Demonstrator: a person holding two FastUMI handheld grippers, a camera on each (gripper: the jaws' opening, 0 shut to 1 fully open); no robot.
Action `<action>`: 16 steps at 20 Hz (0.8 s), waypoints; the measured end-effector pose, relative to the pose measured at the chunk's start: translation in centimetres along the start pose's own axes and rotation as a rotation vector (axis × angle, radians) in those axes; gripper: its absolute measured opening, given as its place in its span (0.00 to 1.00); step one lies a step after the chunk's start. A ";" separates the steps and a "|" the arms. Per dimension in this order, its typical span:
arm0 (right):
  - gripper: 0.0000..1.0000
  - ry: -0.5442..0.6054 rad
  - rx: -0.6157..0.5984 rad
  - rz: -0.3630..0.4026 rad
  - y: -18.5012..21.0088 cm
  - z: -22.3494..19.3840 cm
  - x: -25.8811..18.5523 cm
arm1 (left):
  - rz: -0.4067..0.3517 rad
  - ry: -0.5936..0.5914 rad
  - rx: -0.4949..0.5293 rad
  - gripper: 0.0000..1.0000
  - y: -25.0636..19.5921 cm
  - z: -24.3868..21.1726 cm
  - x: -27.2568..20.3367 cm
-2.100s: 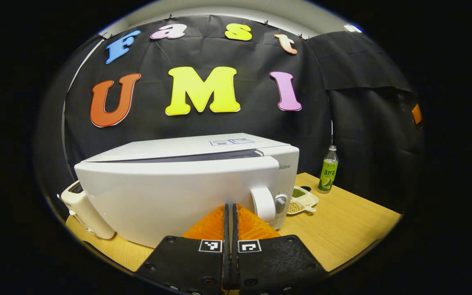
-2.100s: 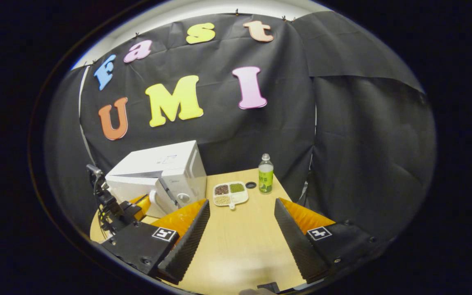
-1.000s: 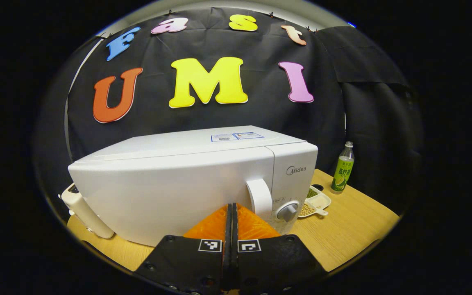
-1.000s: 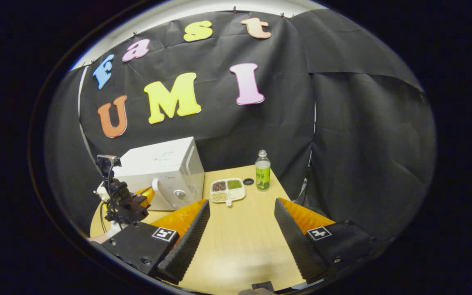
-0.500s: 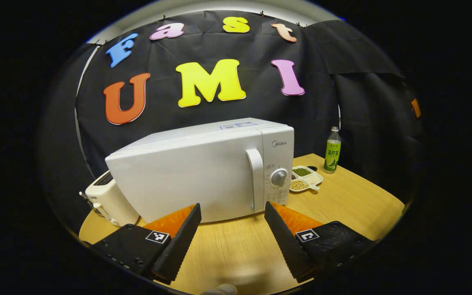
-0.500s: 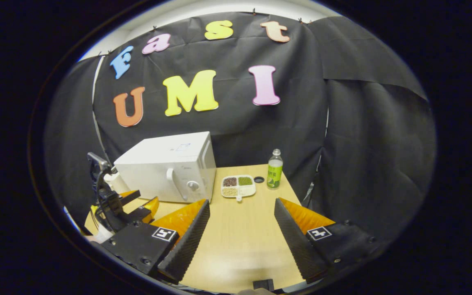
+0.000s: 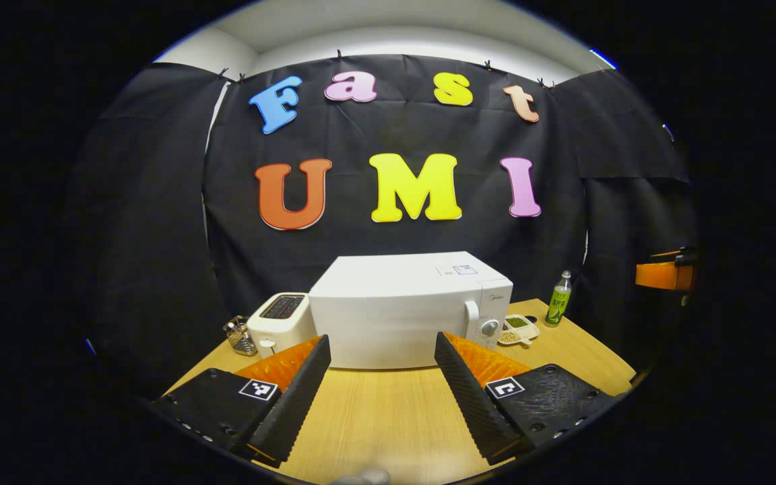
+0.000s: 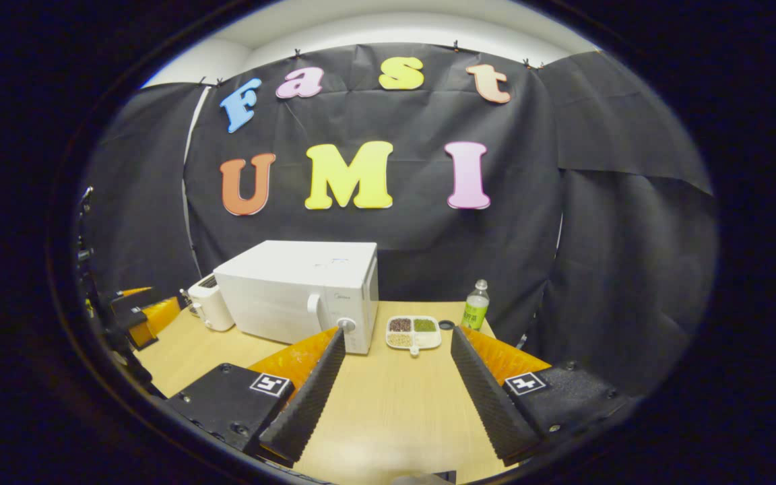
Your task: Open the microwave oven with the left hand, put the food in, and close the microwave oven.
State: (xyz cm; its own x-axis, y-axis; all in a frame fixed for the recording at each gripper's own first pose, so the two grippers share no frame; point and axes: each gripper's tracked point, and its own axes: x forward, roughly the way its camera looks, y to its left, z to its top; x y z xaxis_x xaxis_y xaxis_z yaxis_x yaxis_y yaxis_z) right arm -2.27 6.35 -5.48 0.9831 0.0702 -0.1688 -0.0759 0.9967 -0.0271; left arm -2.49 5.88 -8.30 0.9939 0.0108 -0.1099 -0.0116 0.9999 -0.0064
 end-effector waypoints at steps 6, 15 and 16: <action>1.00 -0.077 -0.008 0.021 1.9 2.7 -1.2 | 0.044 -0.079 -0.030 0.96 3.0 5.5 -3.5; 1.00 -0.155 -0.022 0.014 1.8 6.6 -2.0 | 0.019 -0.148 -0.019 0.97 1.6 9.0 -3.0; 0.92 -0.162 -0.018 0.012 1.6 6.9 -2.0 | 0.016 -0.153 -0.010 0.97 1.5 9.2 -2.8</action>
State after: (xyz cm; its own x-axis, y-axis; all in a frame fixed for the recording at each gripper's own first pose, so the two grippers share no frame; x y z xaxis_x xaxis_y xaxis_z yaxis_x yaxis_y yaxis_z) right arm -3.18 8.10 1.63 0.9960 0.0889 -0.0079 -0.0891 0.9950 -0.0440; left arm -4.24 7.44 1.12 0.9987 0.0287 0.0426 -0.0281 0.9995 -0.0160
